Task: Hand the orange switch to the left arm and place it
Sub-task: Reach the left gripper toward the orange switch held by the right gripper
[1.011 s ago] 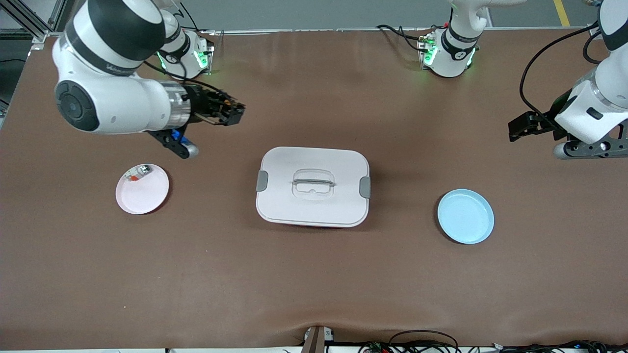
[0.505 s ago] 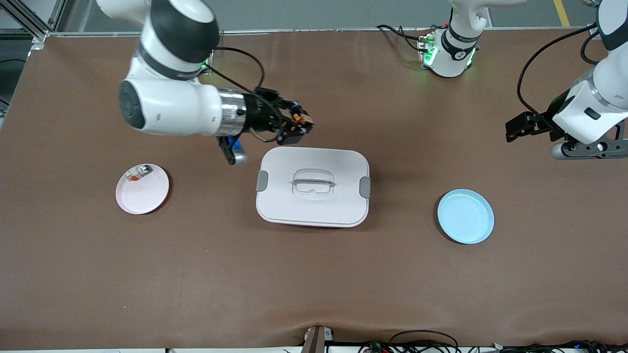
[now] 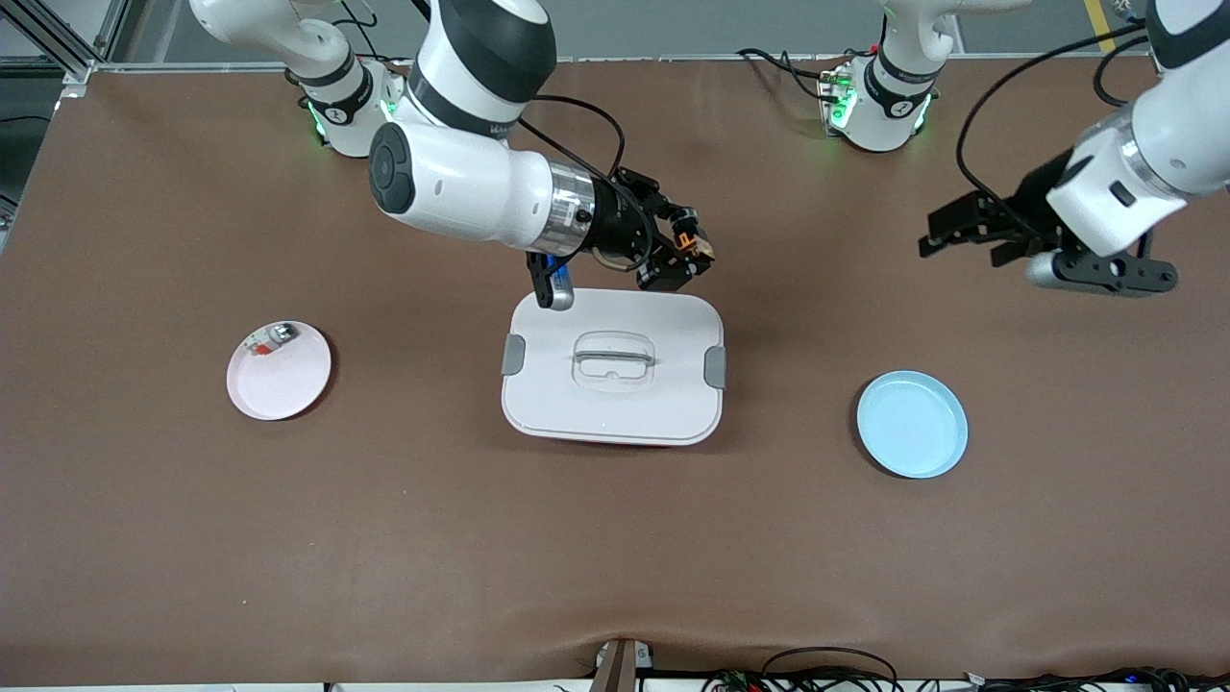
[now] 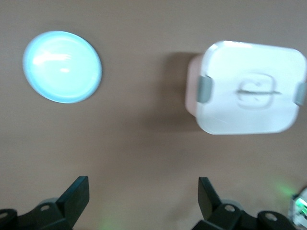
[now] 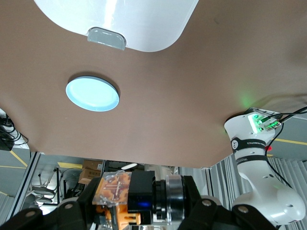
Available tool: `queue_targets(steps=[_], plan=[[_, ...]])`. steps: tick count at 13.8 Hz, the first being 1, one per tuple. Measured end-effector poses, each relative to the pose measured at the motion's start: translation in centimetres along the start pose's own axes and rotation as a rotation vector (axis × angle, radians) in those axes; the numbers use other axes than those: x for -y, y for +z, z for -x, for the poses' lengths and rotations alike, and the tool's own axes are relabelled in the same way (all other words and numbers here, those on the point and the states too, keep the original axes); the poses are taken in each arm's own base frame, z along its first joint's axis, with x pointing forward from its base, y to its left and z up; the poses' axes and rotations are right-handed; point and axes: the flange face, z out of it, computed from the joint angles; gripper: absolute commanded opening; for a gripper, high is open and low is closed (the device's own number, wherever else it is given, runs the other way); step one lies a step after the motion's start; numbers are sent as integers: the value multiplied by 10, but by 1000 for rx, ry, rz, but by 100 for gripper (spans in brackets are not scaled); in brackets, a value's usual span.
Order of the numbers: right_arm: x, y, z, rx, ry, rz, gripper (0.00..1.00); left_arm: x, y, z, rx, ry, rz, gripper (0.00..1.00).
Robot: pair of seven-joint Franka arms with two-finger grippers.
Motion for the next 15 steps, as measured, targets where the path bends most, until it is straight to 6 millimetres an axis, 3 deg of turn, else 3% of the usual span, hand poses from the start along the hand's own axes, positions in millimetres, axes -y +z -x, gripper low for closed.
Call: queue_targets(steps=[2, 4, 11, 15], plan=[[1, 5, -2, -1, 3, 1, 28, -23, 3, 18, -2, 15, 54, 100], [0, 7, 1, 0, -2, 2, 28, -34, 8, 29, -34, 11, 121, 100], [-1, 9, 3, 1, -2, 3, 29, -103, 44, 42, -85, 31, 329, 100], [-1, 9, 4, 1, -3, 1, 29, -136, 64, 44, -139, 63, 345, 93]])
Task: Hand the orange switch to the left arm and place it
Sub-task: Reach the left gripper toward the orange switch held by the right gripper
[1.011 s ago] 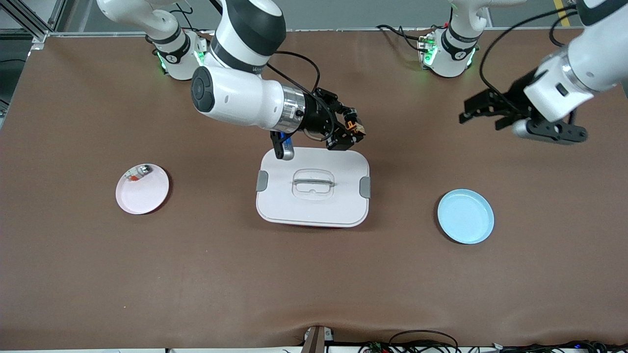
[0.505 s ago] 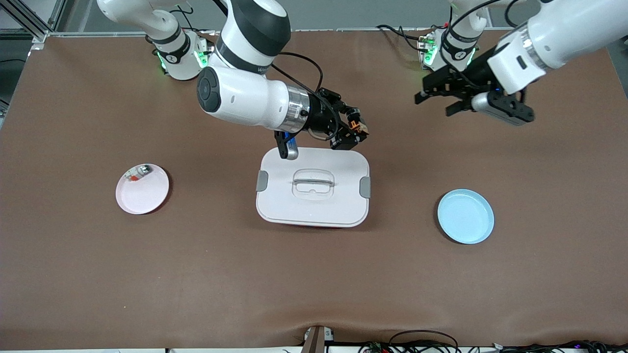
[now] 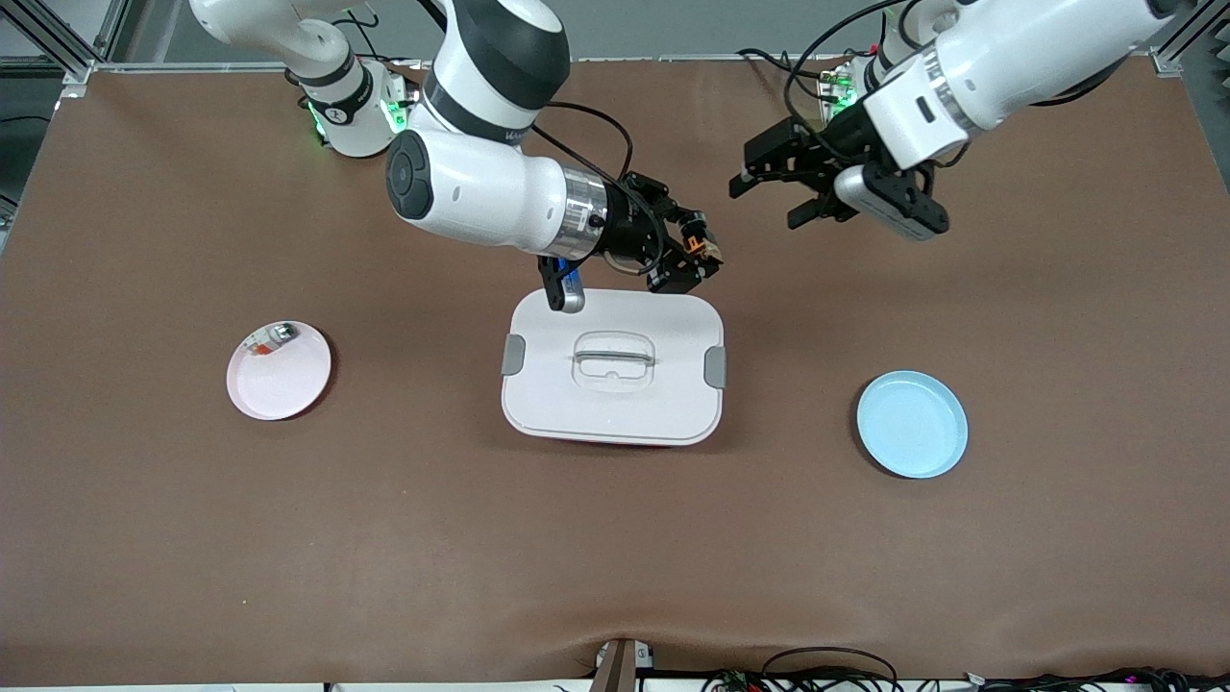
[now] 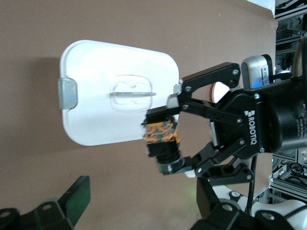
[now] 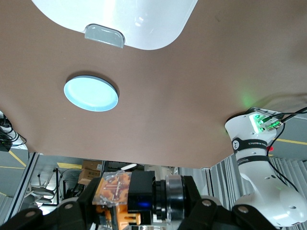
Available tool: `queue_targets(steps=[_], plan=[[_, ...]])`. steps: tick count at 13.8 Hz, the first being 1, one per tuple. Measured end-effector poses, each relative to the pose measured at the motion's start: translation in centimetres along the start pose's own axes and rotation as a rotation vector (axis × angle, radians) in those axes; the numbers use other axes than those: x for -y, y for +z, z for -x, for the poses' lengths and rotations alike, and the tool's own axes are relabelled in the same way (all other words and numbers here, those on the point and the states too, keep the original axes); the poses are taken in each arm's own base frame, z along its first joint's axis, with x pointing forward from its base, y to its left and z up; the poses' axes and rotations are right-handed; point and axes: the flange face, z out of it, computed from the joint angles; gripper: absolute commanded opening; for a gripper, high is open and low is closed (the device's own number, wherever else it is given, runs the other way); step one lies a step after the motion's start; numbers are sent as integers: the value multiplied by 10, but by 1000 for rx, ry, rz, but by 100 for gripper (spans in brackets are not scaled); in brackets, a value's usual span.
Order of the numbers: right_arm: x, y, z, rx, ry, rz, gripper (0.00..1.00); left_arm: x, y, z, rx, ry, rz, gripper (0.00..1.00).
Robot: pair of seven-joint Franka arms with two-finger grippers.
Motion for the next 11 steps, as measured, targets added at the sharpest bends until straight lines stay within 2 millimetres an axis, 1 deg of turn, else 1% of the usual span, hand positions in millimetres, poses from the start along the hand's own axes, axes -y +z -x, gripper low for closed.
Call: queue_targets(steps=[1, 3, 5, 9, 11], plan=[[0, 0, 0, 0, -1, -1, 29, -2, 8, -1, -9, 3, 6, 92], [0, -1, 2, 2, -2, -3, 29, -5, 24, -5, -23, 0, 32, 83], [0, -2, 2, 3, -2, -4, 29, -3, 35, -9, -24, 1, 43, 79], [1, -4, 5, 6, 2, -9, 29, 8, 47, -17, -46, 27, 43, 72], [2, -3, 4, 5, 5, -9, 29, 7, 52, -17, -55, 30, 51, 69]])
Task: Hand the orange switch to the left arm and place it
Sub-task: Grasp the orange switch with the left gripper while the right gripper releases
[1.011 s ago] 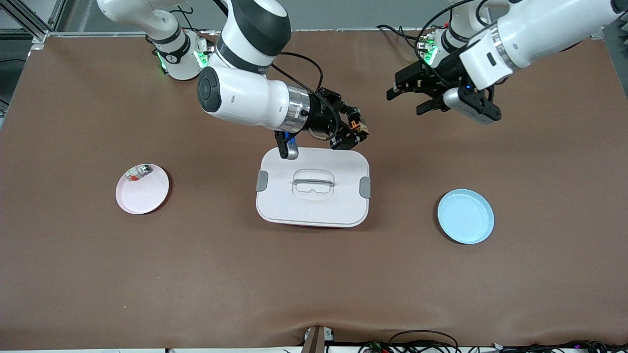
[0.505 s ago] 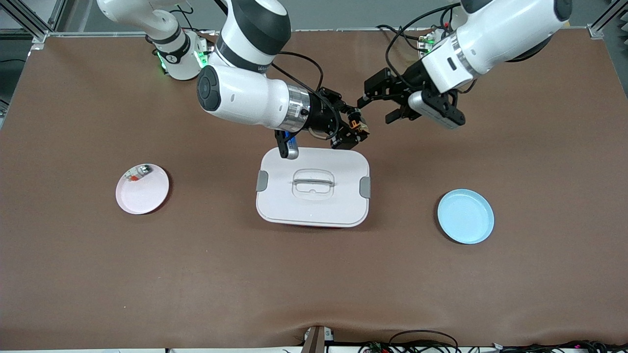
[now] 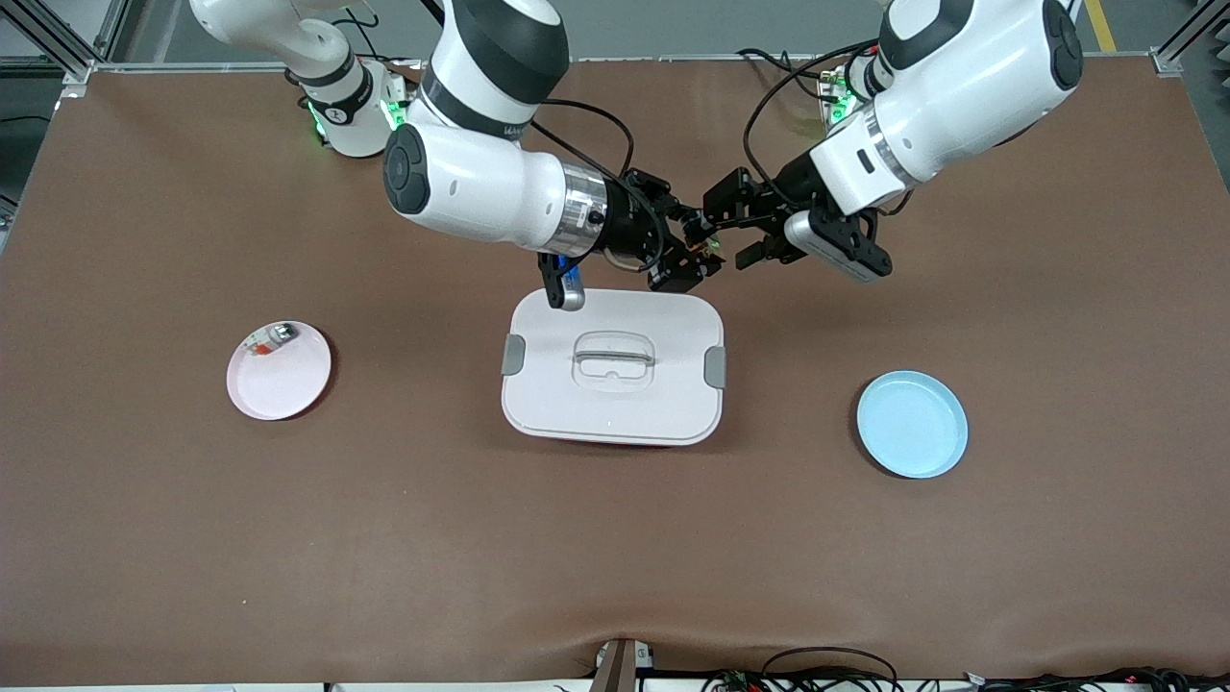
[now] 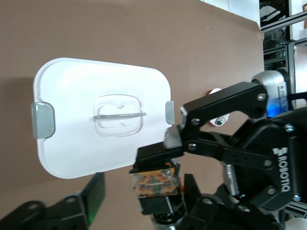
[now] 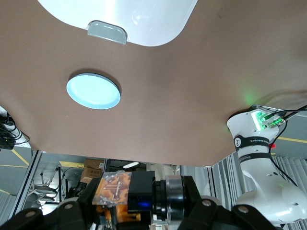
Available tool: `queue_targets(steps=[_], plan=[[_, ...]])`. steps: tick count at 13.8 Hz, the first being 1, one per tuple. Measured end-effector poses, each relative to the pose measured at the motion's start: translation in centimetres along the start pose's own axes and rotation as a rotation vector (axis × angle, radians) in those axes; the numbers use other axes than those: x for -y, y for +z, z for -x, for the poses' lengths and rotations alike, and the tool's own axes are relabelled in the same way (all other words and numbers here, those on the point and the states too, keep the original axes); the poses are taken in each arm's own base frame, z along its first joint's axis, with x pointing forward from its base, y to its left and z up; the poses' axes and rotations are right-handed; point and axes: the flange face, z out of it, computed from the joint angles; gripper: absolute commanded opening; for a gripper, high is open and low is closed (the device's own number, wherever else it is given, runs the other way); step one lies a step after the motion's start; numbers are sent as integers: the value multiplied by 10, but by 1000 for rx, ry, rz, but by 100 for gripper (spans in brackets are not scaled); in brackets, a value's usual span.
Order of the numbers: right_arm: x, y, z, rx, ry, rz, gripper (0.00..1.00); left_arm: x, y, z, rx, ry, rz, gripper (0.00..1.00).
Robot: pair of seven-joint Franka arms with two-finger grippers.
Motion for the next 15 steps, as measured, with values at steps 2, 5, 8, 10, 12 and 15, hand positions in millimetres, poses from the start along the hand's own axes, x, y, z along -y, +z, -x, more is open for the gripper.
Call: queue_targets(steps=[2, 5, 8, 10, 12, 15], plan=[[0, 0, 1, 1, -1, -1, 29, -3, 8, 1, -11, -9, 19, 66], [0, -2, 2, 3, -2, -4, 29, -6, 15, 2, -13, -15, 34, 39], [1, -2, 3, 5, -4, -12, 29, -4, 16, 1, -15, -34, 48, 0], [1, -1, 3, 5, -4, -13, 29, -4, 16, 0, -15, -34, 48, 0], [1, -1, 3, 5, -4, -14, 38, -4, 15, 0, -15, -33, 48, 0], [3, 1, 5, 8, -6, -31, 100, 0, 13, -2, -21, -5, 48, 0]])
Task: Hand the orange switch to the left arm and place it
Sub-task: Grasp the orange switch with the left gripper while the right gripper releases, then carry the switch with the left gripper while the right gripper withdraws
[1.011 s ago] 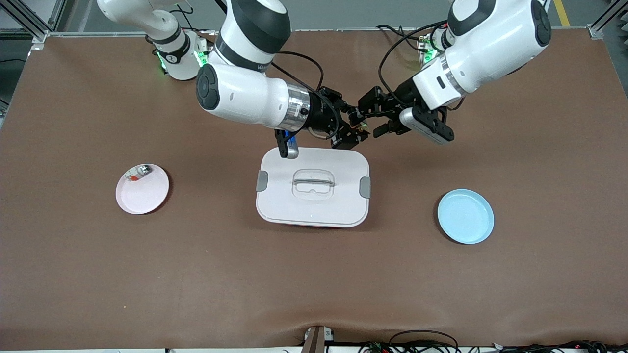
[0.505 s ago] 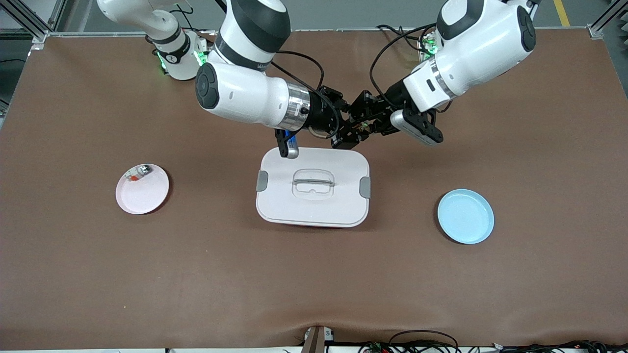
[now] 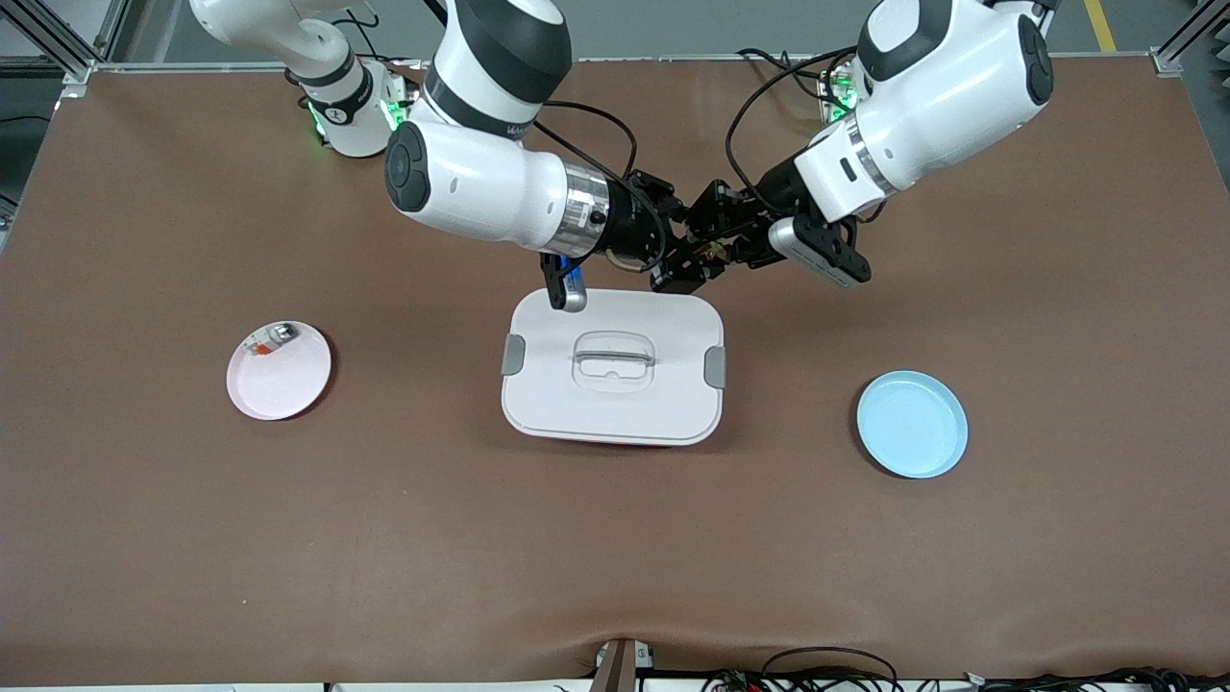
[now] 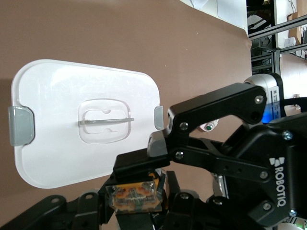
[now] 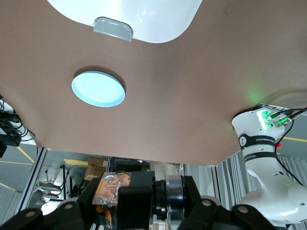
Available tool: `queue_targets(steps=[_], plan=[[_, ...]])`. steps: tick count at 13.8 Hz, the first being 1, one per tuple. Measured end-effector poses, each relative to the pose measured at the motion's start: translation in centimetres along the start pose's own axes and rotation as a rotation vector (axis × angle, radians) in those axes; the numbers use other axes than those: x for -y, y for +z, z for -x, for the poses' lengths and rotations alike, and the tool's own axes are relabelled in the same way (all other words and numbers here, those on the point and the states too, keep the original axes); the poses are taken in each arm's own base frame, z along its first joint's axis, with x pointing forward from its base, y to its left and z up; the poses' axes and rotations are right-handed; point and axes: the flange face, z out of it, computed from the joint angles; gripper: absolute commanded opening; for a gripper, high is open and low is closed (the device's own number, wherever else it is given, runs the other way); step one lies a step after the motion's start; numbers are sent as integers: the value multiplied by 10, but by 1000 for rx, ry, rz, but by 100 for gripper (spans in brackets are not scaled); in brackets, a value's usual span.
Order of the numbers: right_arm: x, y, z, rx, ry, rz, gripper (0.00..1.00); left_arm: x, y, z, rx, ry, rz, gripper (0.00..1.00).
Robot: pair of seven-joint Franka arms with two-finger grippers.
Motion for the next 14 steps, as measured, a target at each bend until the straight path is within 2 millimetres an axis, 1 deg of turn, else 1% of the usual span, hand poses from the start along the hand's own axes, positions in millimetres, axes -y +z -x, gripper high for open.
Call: queue_targets(steps=[2, 4, 5, 6, 9, 10, 11, 13, 14], plan=[[1, 5, 2, 4, -1, -11, 100, 8, -4, -3, 13, 48, -10, 0], [2, 2, -1, -2, 3, 0, 100, 37, -17, -14, 29, 123, -76, 0], [3, 0, -2, -3, 3, 6, 100, 52, -26, -20, 31, 140, -107, 0], [3, -1, -2, -4, 4, 8, 100, 64, -33, -24, 38, 151, -126, 0], [6, -5, -5, -5, 8, 3, 100, 85, -41, -26, 85, 233, -214, 0], [9, -10, -8, -6, 11, -6, 100, 97, -44, -27, 113, 270, -257, 0], [12, -17, -11, -8, 15, -8, 100, 113, -48, -30, 142, 309, -299, 0], [15, -40, -18, -19, -13, 27, 100, 154, -53, -39, 200, 410, -354, 0], [14, -57, -20, -24, -55, 52, 100, 178, -54, -44, 235, 472, -370, 0]])
